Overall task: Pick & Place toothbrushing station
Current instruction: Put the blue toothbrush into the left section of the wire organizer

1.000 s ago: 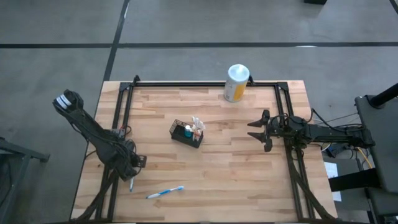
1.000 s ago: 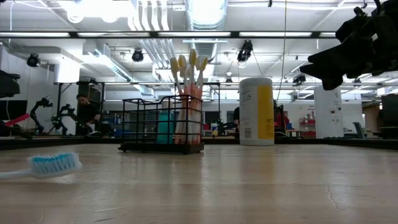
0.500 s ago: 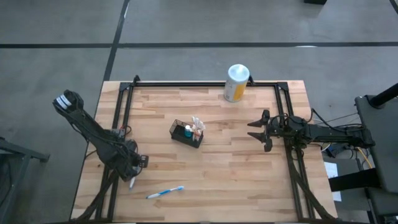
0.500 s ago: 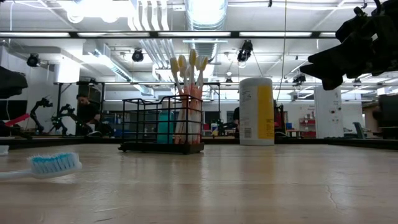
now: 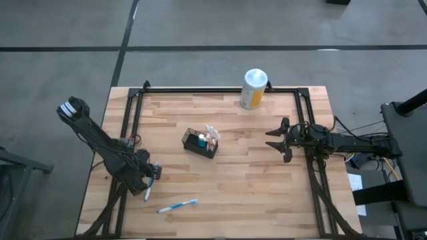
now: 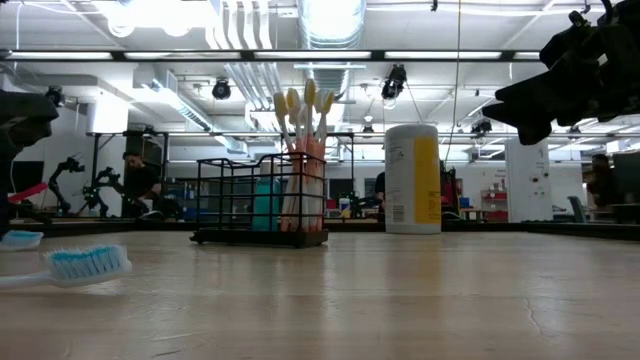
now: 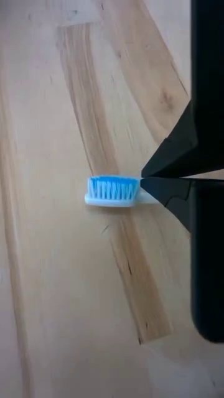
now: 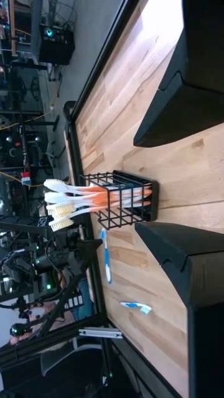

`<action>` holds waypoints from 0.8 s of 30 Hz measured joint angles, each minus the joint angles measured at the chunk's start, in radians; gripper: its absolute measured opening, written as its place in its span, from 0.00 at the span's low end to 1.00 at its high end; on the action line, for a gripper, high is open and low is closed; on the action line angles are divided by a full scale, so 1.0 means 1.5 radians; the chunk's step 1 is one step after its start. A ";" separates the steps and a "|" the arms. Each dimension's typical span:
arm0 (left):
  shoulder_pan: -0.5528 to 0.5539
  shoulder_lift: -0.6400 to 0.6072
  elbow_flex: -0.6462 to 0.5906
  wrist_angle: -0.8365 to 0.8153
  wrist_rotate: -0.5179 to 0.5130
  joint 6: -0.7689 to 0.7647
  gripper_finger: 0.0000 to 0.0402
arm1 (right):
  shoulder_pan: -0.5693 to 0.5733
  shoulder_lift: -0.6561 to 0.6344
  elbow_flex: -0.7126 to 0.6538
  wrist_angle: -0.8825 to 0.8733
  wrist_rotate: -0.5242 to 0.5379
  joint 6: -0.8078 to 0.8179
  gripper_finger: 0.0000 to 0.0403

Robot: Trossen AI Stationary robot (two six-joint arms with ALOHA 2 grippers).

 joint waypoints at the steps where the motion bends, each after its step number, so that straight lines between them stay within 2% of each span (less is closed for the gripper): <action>1: 0.000 0.000 0.000 -0.001 0.001 0.000 0.02 | 0.000 0.000 0.000 0.000 0.000 0.000 0.50; 16: 0.002 0.000 -0.023 -0.013 0.016 -0.021 0.23 | 0.000 0.000 0.000 0.000 0.000 0.000 0.50; 24: 0.007 0.000 -0.031 -0.006 0.005 -0.006 0.25 | 0.000 0.000 0.000 0.000 0.000 0.000 0.50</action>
